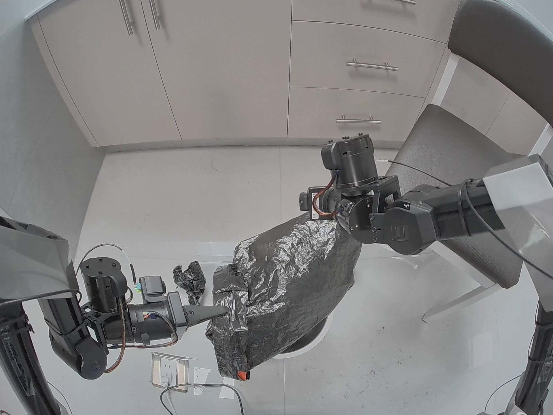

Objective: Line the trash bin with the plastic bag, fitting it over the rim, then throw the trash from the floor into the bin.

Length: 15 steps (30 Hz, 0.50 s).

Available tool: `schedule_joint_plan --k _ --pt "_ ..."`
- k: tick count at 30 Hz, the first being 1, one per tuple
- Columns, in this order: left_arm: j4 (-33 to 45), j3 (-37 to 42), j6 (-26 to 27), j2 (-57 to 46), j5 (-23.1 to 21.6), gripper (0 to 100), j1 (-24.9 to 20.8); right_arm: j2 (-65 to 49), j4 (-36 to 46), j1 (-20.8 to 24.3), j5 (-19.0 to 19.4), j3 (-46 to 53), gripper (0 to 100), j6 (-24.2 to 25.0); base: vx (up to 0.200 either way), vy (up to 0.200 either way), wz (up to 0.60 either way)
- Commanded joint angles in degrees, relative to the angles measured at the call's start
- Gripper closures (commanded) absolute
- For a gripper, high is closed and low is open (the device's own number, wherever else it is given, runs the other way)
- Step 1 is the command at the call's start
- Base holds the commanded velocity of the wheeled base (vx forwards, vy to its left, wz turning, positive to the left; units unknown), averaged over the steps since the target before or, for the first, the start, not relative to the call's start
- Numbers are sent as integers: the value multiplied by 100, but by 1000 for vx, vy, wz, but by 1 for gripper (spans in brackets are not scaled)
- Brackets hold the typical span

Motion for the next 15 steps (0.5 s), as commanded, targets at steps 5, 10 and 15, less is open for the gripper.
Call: schedule_joint_plan --k 5,10,15 --pt "1 7 -7 23 4 100 -6 99 18 255 -1346 120 0 1864 0 0 0" --pt "-8 16 -7 32 4 100 -6 143 27 307 -1724 137 0 2031 0 0 0" --pt "1 16 -7 32 13 100 12 107 150 184 -2058 163 0 1996 0 0 0"
